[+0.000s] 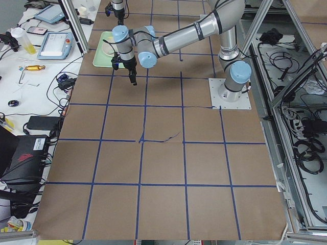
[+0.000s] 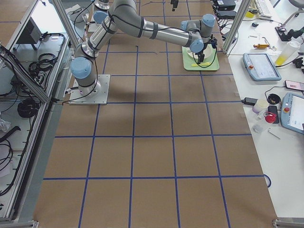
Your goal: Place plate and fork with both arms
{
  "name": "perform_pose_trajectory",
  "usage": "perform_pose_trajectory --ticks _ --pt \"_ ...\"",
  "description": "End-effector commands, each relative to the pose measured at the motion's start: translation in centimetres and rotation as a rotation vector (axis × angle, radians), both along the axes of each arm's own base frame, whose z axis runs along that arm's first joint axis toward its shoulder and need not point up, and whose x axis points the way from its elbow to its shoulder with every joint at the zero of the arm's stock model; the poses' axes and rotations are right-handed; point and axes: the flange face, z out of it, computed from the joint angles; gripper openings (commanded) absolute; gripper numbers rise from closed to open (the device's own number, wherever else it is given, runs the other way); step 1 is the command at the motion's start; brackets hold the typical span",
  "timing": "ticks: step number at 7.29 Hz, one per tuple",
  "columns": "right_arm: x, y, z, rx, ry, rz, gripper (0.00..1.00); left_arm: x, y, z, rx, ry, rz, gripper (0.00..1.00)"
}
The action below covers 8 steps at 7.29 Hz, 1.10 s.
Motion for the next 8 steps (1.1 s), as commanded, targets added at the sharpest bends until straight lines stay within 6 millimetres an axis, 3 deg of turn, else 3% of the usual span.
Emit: perform_pose_trajectory --ticks 1,2,4,5,6,8 --pt "-1.4 5.0 7.2 0.078 0.091 0.011 1.00 -1.0 1.5 1.8 0.043 0.011 -0.011 1.00" --pt "-2.0 7.0 11.0 0.049 0.094 0.004 1.00 -1.4 1.9 3.4 0.035 0.008 -0.013 1.00" --pt "-6.2 11.8 17.2 0.113 0.093 -0.052 1.00 -1.6 2.9 5.6 0.018 0.000 -0.006 1.00" --pt "-6.8 14.5 19.9 0.118 0.091 -0.060 1.00 -2.2 4.0 8.2 0.010 0.002 -0.011 1.00" --pt "-6.4 16.8 21.3 0.119 0.093 -0.060 1.00 -2.0 4.9 9.6 0.027 0.002 -0.010 1.00" --pt "-5.0 20.1 22.2 0.111 -0.007 -0.076 1.00 -2.5 6.4 11.7 0.024 0.006 -0.020 1.00"
